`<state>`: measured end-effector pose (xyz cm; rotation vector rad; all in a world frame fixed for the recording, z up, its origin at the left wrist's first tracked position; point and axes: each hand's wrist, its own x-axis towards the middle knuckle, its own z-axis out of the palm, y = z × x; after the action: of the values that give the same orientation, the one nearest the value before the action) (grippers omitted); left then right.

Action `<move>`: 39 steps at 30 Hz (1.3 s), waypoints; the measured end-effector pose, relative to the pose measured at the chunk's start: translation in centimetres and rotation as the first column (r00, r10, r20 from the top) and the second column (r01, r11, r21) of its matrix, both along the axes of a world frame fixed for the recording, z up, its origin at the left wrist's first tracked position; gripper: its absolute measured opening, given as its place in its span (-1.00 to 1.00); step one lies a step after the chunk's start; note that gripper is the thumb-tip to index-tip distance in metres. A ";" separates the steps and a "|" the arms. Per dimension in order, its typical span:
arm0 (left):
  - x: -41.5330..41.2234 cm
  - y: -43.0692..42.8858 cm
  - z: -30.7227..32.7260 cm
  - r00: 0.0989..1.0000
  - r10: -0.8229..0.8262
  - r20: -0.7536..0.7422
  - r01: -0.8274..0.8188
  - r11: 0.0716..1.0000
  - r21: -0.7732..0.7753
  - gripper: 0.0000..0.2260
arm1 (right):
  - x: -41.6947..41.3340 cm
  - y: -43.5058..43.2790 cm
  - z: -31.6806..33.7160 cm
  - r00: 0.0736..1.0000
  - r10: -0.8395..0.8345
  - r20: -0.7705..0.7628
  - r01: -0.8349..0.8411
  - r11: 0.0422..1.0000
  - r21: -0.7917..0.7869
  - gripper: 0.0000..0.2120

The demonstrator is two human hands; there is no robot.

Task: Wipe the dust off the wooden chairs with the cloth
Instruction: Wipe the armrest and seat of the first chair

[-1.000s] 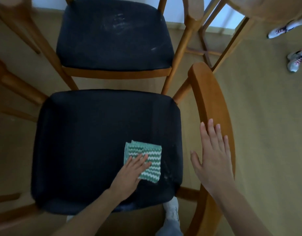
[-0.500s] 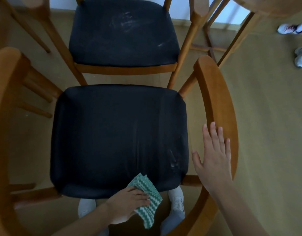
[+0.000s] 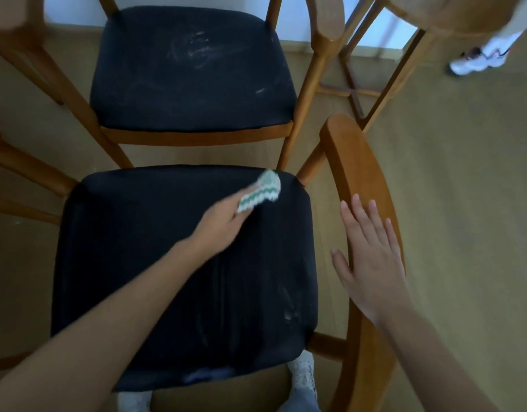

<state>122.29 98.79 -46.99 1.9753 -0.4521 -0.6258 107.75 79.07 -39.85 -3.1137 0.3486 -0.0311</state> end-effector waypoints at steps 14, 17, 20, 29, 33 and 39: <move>4.0 -9.5 -9.2 0.829 -0.441 0.345 0.133 0.754 0.644 -0.54 | 2.9 -2.5 -0.8 0.998 0.049 0.026 -0.051 0.996 0.077 -0.43; 0.3 -8.3 -8.7 0.791 -0.503 0.349 0.207 0.756 0.621 -0.51 | 2.8 -2.4 -0.7 0.999 0.048 0.020 -0.049 0.995 0.088 -0.42; -4.6 -6.5 -8.7 0.772 -0.540 0.335 0.285 0.766 0.577 -0.48 | 2.3 -1.9 -0.5 0.999 0.019 0.032 -0.021 0.996 0.085 -0.41; -16.3 0.2 -8.8 0.609 -0.764 0.213 0.561 0.605 0.566 -0.48 | -3.7 3.5 -0.6 0.990 -0.138 0.020 0.133 0.981 0.138 -0.41; -17.9 2.8 -7.6 0.509 -0.851 0.128 0.688 0.491 0.535 -0.50 | -5.4 5.1 -0.6 0.984 -0.176 0.019 0.171 0.972 0.162 -0.41; -19.4 6.0 -6.5 0.261 -0.965 0.039 0.837 0.246 0.489 -0.53 | -7.0 6.4 0.0 0.981 -0.193 0.013 0.188 0.965 0.184 -0.41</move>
<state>102.93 104.81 -53.46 2.0022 -1.9958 -1.1698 100.73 85.43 -39.88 -2.8857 0.6122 -0.0461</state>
